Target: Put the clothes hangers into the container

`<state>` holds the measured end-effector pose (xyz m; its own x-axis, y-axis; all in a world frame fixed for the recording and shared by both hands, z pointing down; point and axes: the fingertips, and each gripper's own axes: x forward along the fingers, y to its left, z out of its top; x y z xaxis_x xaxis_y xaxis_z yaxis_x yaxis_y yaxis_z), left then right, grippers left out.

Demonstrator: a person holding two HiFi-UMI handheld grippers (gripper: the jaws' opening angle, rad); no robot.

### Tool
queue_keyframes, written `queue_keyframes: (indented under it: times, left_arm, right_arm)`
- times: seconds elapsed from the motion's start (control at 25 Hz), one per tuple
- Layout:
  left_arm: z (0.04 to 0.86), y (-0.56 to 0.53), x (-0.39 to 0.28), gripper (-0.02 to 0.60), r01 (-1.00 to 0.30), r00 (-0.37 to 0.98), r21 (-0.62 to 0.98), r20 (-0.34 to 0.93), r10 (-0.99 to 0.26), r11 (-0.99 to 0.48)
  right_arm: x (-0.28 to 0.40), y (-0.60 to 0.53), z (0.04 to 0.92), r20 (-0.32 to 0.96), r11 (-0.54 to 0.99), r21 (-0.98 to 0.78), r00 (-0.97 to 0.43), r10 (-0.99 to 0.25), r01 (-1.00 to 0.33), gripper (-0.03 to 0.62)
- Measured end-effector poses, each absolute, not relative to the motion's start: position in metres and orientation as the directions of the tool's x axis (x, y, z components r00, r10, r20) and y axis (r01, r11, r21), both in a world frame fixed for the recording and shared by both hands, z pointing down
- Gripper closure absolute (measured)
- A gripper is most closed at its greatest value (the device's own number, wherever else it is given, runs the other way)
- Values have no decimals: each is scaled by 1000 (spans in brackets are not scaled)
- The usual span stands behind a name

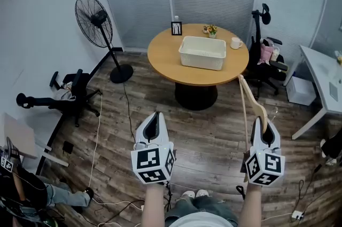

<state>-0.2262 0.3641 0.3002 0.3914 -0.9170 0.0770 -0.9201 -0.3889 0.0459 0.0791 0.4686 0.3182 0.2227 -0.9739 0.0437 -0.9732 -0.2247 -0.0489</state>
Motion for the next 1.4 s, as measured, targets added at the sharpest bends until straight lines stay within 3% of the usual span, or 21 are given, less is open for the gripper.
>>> queue_keyframes:
  times: [0.88, 1.4]
  left_arm:
    - [329, 356, -175, 581, -941, 339, 30, 124, -933, -337]
    - [343, 261, -162, 581, -940, 340, 20, 147, -929, -341]
  right_arm:
    - [132, 446, 339, 58, -174, -106, 168, -984, -979, 511]
    - [149, 356, 349, 73, -183, -112, 176, -982, -977, 511]
